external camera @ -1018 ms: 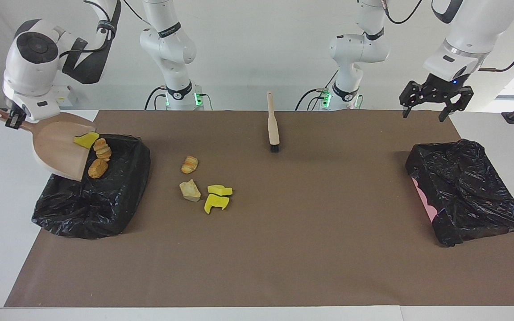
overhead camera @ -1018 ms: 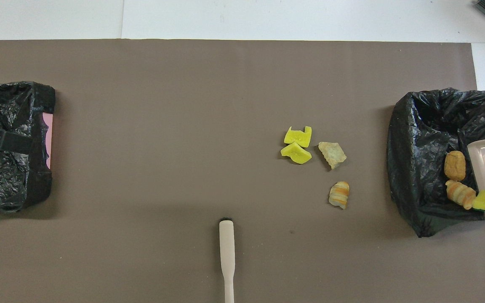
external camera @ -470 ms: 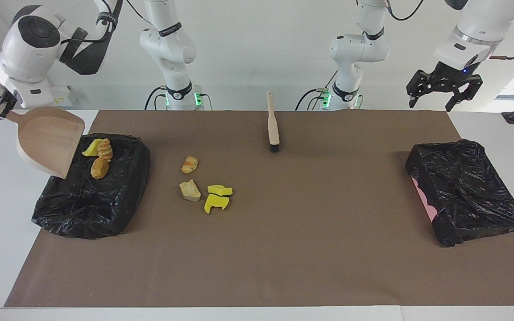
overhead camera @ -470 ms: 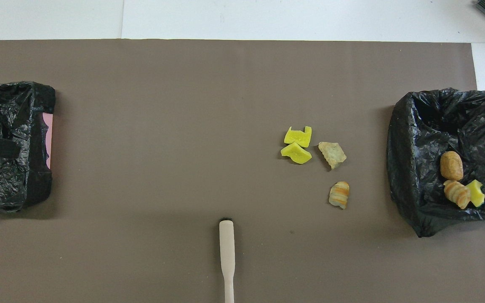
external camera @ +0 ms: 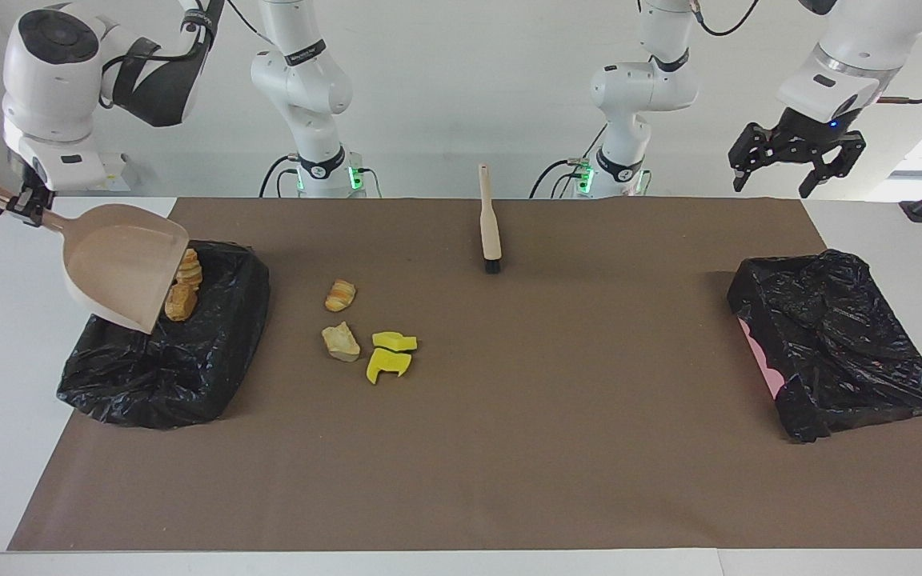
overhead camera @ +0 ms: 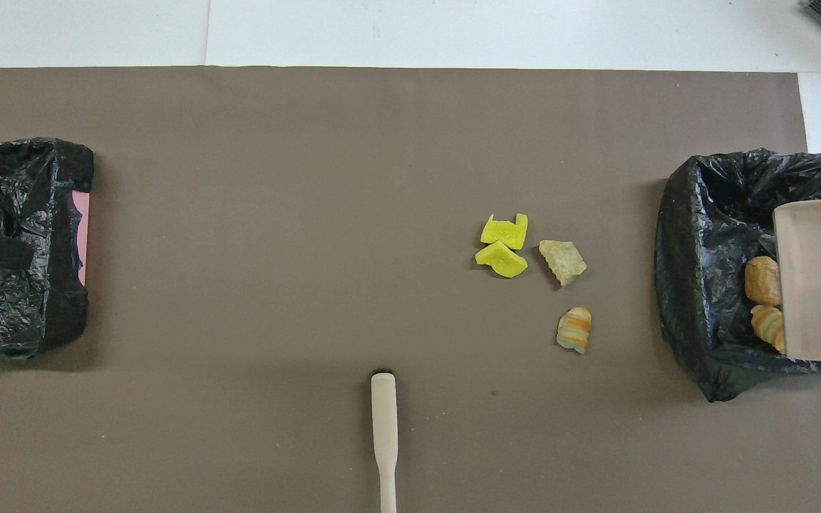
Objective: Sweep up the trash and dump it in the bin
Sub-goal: 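Bring the empty dustpan back to the table center with the right gripper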
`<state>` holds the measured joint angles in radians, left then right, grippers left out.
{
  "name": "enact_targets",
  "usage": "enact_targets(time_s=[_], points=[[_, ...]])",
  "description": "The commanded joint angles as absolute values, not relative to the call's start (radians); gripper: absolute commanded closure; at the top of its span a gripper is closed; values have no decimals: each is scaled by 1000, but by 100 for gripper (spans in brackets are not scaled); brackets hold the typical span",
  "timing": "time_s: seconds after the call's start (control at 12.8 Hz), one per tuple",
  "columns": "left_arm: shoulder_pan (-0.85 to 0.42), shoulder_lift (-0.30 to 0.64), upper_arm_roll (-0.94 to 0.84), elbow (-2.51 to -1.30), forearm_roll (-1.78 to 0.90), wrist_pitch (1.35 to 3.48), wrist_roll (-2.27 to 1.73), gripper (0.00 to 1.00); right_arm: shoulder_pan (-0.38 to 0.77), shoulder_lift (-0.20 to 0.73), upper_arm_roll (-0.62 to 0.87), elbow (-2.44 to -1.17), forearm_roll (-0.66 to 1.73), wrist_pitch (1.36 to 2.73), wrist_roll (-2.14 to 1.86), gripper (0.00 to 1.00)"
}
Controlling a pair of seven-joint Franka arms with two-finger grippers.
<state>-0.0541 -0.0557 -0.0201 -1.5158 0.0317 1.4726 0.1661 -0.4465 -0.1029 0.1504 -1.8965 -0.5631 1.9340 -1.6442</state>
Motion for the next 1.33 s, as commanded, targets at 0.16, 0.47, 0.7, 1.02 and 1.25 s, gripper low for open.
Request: enact_targets(time_s=[0.16, 0.47, 0.7, 1.02, 1.25], points=[[-29, -66, -32, -1508, 26, 1450, 167, 0, -379, -95, 153, -1910, -381, 1898, -1565, 100], [-29, -64, -29, -1508, 26, 1457, 167, 0, -252, -74, 152, -1911, -267, 1865, -1424, 100], [-29, -66, -29, -1506, 26, 1459, 169, 0, -158, -69, 152, -1913, -209, 1829, -1240, 100], [-26, -66, -29, -1506, 26, 1459, 169, 0, -31, -54, 153, -1925, -140, 1815, -972, 100], [-28, -66, -29, -1508, 26, 1457, 169, 0, 47, 10, 153, -1927, -88, 1828, -743, 100]])
